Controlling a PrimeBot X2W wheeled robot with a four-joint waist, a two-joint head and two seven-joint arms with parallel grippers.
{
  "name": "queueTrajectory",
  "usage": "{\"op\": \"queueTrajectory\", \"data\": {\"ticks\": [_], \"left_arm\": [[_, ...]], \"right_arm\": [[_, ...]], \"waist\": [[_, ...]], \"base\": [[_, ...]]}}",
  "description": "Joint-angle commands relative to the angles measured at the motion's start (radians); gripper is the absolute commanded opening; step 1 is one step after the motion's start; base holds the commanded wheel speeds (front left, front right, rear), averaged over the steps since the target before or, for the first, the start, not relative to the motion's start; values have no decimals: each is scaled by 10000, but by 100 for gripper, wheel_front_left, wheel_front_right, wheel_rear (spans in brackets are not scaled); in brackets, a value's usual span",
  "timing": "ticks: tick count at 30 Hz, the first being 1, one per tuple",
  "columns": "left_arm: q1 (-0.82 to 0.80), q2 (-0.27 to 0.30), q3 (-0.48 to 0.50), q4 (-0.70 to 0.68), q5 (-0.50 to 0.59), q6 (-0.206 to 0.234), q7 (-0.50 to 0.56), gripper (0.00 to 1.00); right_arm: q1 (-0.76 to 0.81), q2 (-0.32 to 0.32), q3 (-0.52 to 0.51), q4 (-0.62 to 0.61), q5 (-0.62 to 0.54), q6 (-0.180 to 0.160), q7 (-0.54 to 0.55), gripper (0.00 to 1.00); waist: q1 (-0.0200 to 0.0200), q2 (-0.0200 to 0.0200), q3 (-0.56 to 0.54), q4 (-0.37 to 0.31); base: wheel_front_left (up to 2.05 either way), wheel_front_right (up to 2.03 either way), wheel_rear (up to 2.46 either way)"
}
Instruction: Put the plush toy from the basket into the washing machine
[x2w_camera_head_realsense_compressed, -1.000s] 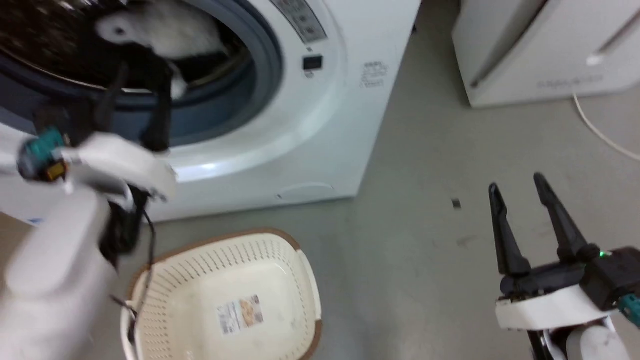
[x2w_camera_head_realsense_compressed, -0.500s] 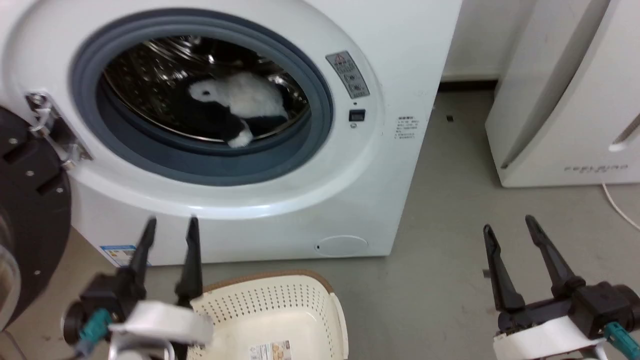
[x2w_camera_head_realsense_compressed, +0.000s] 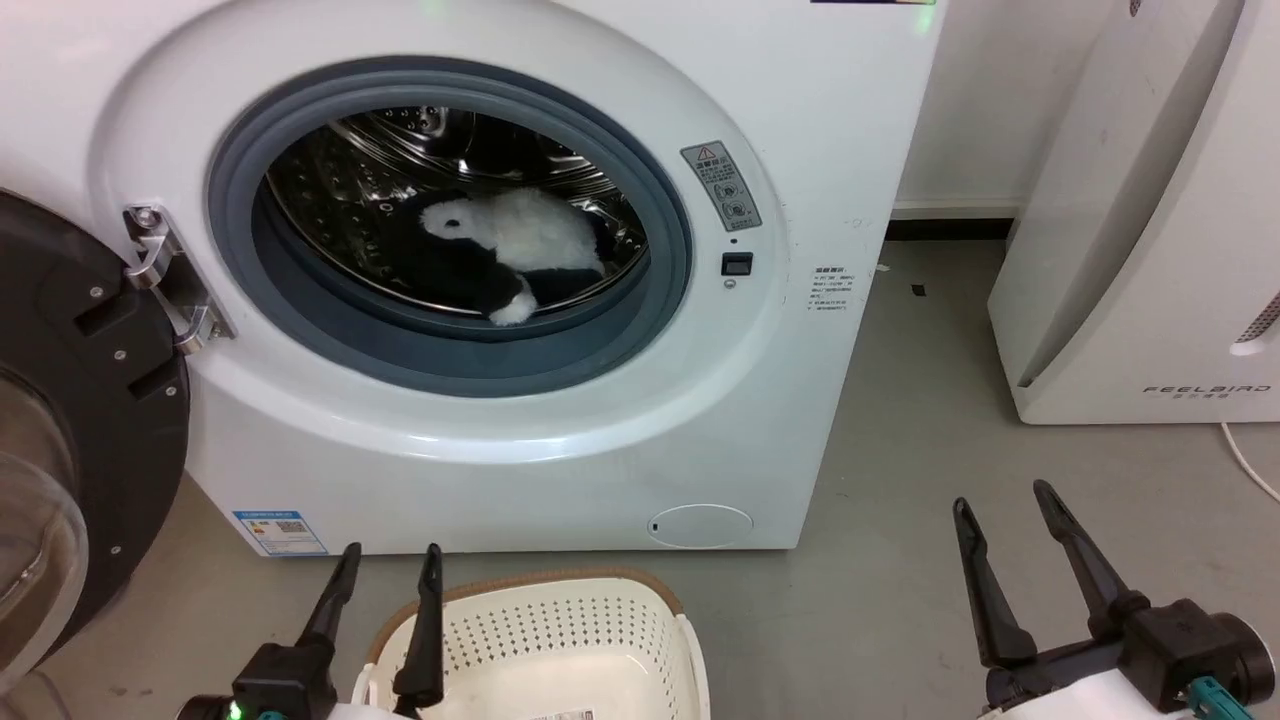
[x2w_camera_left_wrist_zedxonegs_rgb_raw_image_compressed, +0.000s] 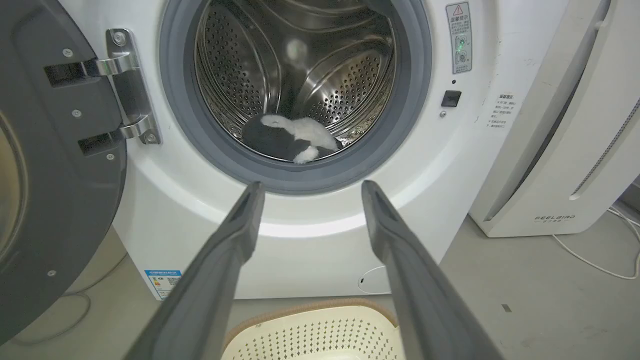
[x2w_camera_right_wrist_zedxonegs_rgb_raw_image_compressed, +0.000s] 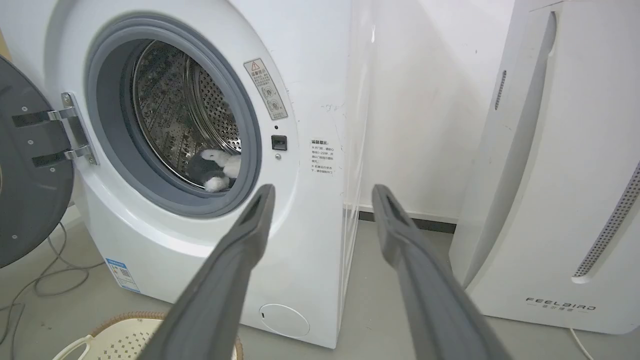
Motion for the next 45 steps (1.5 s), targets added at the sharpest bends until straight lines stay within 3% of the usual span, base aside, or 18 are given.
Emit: {"op": "queueTrajectory", "data": {"ticks": [1,5,6,45], "left_arm": [[2,-97,102,59,150,-101,-52,100],[-85,-279,259,143,375,-323,-53,100],[-19,-279,250,136,329,-344,1,0],[-245,-700,767,-48,1118,-588,734,0]], "right_arm": [[144,7,28,56,111,-9,-44,100],[129,7,72,98,123,-9,-44,100],[6,0,61,86,29,0,1,0],[-151,2,17,45,-115,-3,734,0]], "waist": [[2,-1,-4,24],[2,-1,15,30],[2,-1,14,32],[2,-1,-48,44]], "base": [[0,0,0],[0,0,0],[0,0,0],[0,0,0]]}}
